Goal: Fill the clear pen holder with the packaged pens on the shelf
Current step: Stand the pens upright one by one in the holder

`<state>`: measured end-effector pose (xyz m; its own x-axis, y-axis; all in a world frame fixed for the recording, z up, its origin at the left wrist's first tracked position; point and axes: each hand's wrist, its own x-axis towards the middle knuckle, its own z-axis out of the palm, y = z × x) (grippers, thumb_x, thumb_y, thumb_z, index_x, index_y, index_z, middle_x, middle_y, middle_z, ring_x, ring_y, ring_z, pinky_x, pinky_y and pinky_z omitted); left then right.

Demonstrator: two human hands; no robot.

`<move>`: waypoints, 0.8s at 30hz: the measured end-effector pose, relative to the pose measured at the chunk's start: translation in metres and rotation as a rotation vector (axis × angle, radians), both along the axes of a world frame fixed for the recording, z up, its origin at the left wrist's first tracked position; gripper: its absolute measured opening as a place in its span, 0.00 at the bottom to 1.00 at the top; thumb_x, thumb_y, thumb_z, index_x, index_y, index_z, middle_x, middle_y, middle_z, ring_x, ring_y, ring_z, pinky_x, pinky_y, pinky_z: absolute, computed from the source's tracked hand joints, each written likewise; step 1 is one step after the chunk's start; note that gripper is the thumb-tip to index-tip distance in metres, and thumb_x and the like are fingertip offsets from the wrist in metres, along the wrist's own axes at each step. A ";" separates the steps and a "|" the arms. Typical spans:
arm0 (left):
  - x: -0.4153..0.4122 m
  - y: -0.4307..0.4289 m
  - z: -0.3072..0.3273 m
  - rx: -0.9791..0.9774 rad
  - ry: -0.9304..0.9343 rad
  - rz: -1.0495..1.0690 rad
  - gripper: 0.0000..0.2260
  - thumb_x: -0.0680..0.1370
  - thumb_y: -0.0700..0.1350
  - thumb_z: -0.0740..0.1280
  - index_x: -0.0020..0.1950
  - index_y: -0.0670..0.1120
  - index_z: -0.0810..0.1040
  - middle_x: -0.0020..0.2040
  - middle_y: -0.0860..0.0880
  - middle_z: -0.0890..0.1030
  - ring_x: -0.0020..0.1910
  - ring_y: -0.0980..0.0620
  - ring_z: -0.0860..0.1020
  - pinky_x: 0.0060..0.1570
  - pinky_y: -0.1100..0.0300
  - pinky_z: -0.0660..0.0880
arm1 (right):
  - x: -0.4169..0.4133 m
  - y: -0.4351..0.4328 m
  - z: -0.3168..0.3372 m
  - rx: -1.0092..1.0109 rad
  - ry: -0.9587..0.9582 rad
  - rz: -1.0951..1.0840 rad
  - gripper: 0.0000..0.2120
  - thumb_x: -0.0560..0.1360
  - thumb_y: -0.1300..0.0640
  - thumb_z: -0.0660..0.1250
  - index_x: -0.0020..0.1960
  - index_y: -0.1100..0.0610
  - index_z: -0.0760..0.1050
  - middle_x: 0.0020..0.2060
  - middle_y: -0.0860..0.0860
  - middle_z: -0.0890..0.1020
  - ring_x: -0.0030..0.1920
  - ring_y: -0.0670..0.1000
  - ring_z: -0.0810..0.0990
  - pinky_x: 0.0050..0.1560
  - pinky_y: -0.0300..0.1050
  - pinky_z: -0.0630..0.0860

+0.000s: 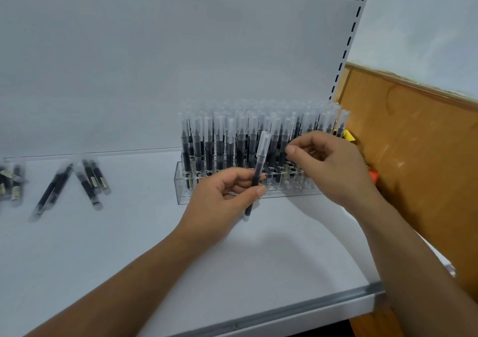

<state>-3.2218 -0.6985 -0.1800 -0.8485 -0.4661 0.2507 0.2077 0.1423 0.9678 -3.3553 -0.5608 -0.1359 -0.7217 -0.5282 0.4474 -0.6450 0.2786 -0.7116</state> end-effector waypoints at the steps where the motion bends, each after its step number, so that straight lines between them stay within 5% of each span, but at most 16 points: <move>1: 0.000 0.000 0.000 -0.004 0.002 0.003 0.07 0.73 0.37 0.73 0.45 0.49 0.84 0.36 0.51 0.82 0.35 0.58 0.79 0.40 0.57 0.80 | 0.005 0.001 0.002 -0.030 -0.074 0.105 0.02 0.75 0.53 0.71 0.47 0.50 0.82 0.36 0.46 0.82 0.35 0.47 0.79 0.36 0.41 0.78; 4: 0.000 0.000 0.000 -0.029 0.016 0.006 0.07 0.72 0.37 0.73 0.46 0.49 0.84 0.37 0.48 0.83 0.34 0.57 0.78 0.36 0.59 0.79 | 0.017 0.001 0.002 0.006 -0.218 0.329 0.06 0.73 0.55 0.73 0.49 0.52 0.82 0.36 0.45 0.82 0.34 0.48 0.77 0.33 0.33 0.74; 8: 0.001 0.002 0.000 -0.091 0.028 0.008 0.07 0.74 0.36 0.72 0.47 0.47 0.84 0.35 0.47 0.82 0.31 0.53 0.77 0.33 0.60 0.76 | 0.021 -0.006 -0.002 0.025 -0.160 0.353 0.03 0.73 0.54 0.74 0.45 0.53 0.82 0.35 0.56 0.80 0.35 0.58 0.76 0.35 0.42 0.73; 13: 0.005 0.000 -0.001 -0.475 0.070 0.109 0.11 0.75 0.48 0.72 0.57 0.55 0.80 0.49 0.60 0.82 0.50 0.63 0.79 0.51 0.68 0.73 | 0.016 0.003 0.014 -0.153 -0.244 0.343 0.03 0.73 0.58 0.71 0.45 0.58 0.81 0.29 0.47 0.78 0.29 0.45 0.75 0.30 0.35 0.72; 17: 0.005 -0.003 -0.002 -0.914 0.080 0.162 0.16 0.77 0.55 0.65 0.63 0.53 0.78 0.60 0.60 0.77 0.63 0.61 0.72 0.64 0.61 0.67 | -0.005 0.015 0.031 -0.299 -0.198 0.163 0.02 0.74 0.56 0.71 0.43 0.52 0.80 0.28 0.45 0.78 0.28 0.45 0.75 0.30 0.37 0.71; 24: 0.003 -0.007 -0.014 -1.145 -0.071 0.155 0.21 0.76 0.56 0.63 0.68 0.53 0.74 0.69 0.55 0.73 0.69 0.56 0.66 0.69 0.62 0.52 | -0.025 0.010 0.028 -0.185 -0.008 -0.037 0.02 0.75 0.51 0.72 0.45 0.49 0.80 0.35 0.45 0.81 0.33 0.45 0.78 0.36 0.40 0.75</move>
<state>-3.2189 -0.7055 -0.1944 -0.8310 -0.0973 0.5478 0.0619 0.9623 0.2648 -3.3805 -0.5504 -0.1078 -0.7431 -0.4103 0.5286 -0.6309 0.1665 -0.7578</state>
